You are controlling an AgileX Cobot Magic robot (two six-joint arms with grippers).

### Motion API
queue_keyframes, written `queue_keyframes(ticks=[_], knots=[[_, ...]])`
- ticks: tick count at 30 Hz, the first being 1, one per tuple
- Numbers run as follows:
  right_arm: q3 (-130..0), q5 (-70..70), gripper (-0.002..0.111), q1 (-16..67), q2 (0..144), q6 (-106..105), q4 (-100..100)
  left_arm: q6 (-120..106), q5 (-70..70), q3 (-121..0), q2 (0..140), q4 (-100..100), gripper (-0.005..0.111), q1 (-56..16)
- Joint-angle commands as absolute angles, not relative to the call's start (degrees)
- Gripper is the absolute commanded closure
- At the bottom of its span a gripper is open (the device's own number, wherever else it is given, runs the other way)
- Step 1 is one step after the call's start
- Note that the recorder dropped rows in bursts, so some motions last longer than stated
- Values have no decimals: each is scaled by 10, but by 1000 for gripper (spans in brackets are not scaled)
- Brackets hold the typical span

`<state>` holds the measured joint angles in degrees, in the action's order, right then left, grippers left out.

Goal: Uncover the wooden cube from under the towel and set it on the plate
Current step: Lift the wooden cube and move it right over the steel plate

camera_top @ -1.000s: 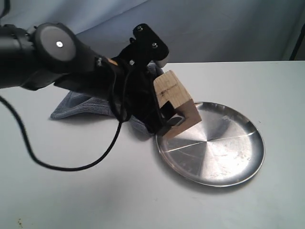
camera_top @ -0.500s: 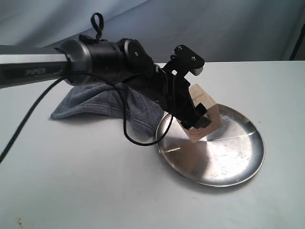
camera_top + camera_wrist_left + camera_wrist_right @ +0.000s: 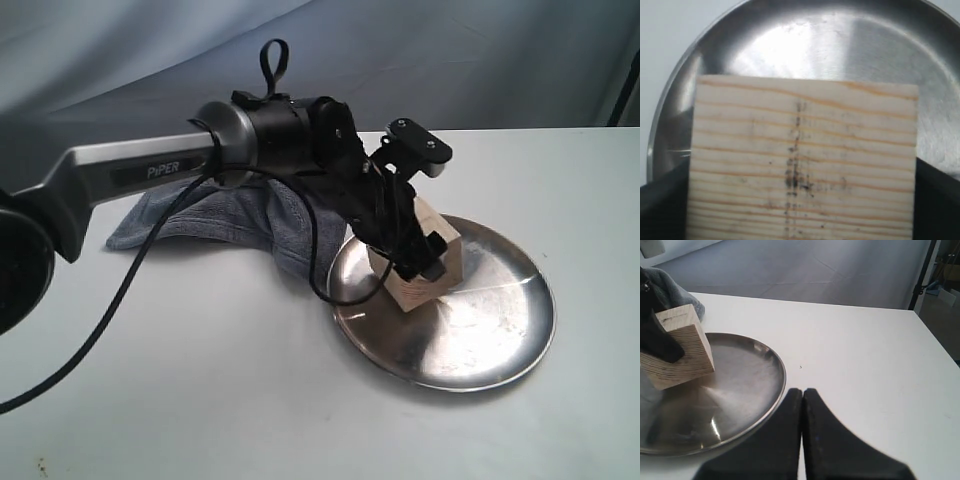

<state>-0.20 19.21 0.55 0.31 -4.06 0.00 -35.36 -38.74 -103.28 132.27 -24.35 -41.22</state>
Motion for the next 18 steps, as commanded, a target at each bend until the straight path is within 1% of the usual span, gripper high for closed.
queue_keyframes(ticks=[1,15,18], knots=[[0,192,108,7,0,-42,-5,-299,-360,-1043,1323,-194,107,-436],[0,192,108,7,0,-42,-5,-287,-365,-1043,1334,-190,107,-436],[0,192,108,7,0,-42,-5,-286,-361,-1043,1334,-191,104,-436]])
